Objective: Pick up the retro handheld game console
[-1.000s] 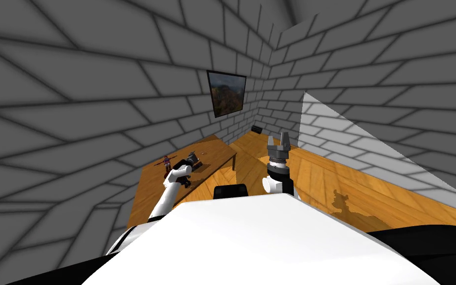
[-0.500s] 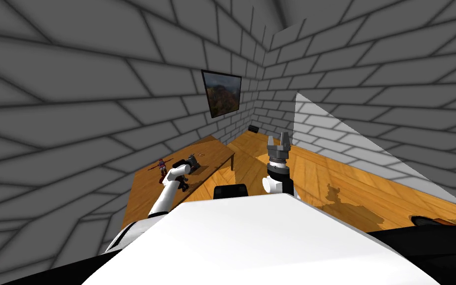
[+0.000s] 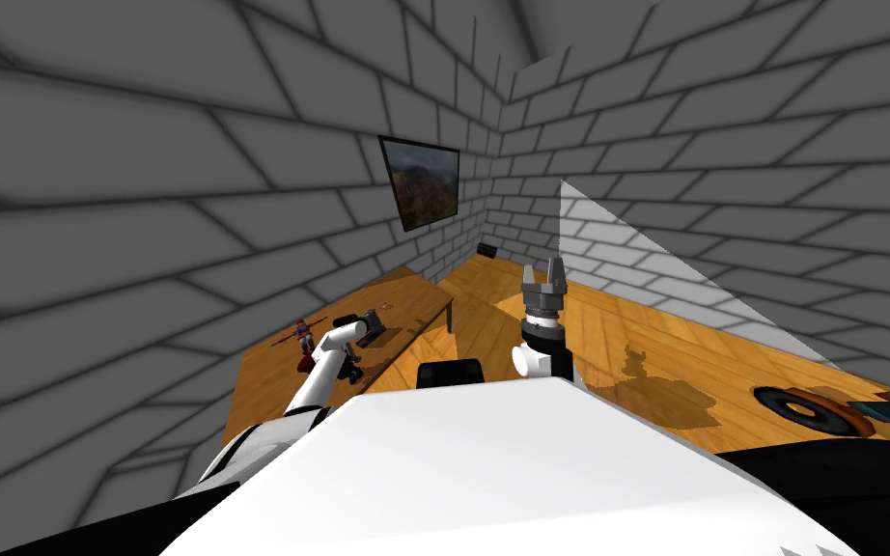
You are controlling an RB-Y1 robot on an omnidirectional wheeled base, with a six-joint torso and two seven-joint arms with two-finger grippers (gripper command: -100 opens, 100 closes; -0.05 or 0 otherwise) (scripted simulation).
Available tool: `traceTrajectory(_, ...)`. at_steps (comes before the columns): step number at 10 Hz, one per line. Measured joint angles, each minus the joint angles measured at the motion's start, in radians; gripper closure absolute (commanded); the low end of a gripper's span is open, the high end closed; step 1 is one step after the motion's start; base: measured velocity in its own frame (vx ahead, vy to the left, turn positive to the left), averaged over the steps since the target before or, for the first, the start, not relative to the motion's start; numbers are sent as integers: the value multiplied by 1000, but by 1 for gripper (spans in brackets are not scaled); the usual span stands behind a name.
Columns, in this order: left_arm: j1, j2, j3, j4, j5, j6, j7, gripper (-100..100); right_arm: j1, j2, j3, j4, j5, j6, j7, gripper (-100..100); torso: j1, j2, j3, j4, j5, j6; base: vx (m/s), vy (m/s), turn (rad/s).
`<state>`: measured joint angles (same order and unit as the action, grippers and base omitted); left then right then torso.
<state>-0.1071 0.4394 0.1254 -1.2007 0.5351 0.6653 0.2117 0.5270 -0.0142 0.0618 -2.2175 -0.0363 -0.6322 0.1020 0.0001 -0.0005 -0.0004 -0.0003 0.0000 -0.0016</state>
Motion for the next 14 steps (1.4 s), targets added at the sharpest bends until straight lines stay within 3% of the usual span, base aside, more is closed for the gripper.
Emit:
traceTrajectory(7, -58, 63, 28, 196, 49, 166, 47, -100, 0, 0, 0, 0, 0, 0, 0, 0, 0, 0, 0, 0, 0, 0, 6, 6, -105)
traceTrajectory(9, -64, 76, 34, 228, 51, 215, 71, -100, 0, 0, 0, 0, 0, 0, 0, 0, 0, 0, 0, 0, 0, 0, 4, 4, -101)
traceTrajectory(11, -92, 93, 39, 314, 66, 242, 75, -100, 0, 0, 0, 0, 0, 0, 0, 0, 0, 0, 0, 0, 0, 0, 5, 2, -160)
traceTrajectory(12, -71, 106, 47, 311, 71, 276, 94, -100, 0, 0, 0, 0, 0, 0, 0, 0, 0, 0, 0, 0, 0, 0, 3, 6, -69)
traceTrajectory(14, -86, 117, 50, 347, 77, 307, 105, -100, 0, 0, 0, 0, 0, 0, 0, 0, 0, 0, 0, 0, 0, -1, 2, 0, -49)
